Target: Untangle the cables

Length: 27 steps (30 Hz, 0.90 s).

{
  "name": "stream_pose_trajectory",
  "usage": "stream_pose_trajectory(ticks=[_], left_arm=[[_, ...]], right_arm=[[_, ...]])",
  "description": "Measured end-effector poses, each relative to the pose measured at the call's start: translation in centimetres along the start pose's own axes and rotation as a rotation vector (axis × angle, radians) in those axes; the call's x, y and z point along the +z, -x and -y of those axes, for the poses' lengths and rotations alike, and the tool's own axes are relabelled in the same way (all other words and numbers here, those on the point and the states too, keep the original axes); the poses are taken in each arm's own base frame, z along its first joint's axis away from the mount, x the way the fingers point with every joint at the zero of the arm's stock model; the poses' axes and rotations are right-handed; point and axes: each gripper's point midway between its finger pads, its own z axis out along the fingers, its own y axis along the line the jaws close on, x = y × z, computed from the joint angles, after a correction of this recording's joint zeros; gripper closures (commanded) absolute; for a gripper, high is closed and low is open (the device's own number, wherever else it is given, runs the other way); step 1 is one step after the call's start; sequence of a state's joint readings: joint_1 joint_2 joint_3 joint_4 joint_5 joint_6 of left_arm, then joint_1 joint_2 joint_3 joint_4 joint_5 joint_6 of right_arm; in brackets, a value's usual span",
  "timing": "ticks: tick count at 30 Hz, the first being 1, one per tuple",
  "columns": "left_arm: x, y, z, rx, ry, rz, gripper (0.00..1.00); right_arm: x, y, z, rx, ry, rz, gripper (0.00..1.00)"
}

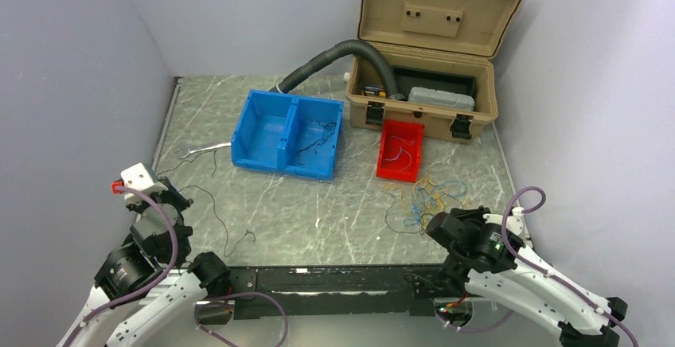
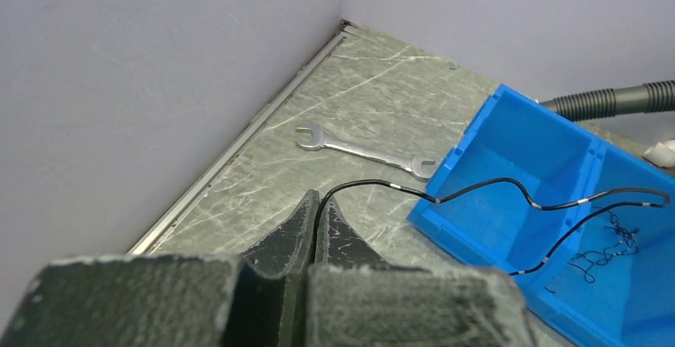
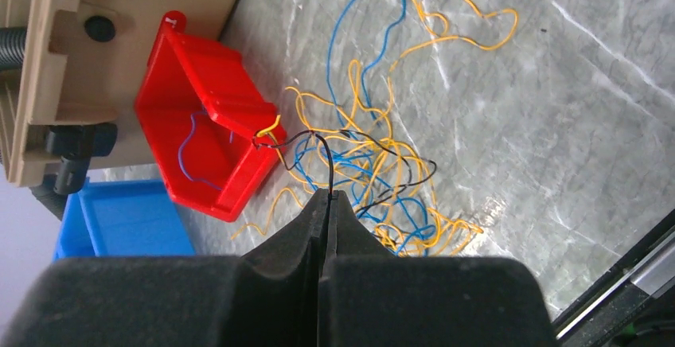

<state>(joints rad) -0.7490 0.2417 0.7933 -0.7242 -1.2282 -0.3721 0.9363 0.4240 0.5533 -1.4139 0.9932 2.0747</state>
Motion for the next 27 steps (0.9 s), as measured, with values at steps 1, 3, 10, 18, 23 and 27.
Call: stream_pose_trajectory(ticks=[1,3,10,18,23,27], left_arm=[[0.0,0.0,0.1,0.004,-0.003,-0.002,1.0],[0.0,-0.1,0.7,0.01,-0.035,-0.01,1.0],[-0.6,0.8,5.9,0.008,-0.287,-0.025,1.0],[-0.7,5.1,13.5,0.074,-0.467,-0.042,1.0],[-0.6,8.4,17.3,0.081,-0.529,-0.025,1.0],[-0.2,12.8,20.8,0.064,-0.563,0.013,1.0]], right_arm=[[-0.1,0.2,-0.2,-0.007,0.001,0.007,1.0],[-0.3,0.5,-0.8,-0.039,0.007,0.017,1.0],[-1.1,-1.2,-5.0,-0.27,0.119,-0.023,0.87],[-3.4,-4.9,-10.6,-0.468,0.439,-0.162,0.09],[-3.9,-6.1,-11.7,-0.568,0.506,-0.189,0.08],[-4.2,-6.8,-12.2,-0.635,0.538,-0.206,0.08]])
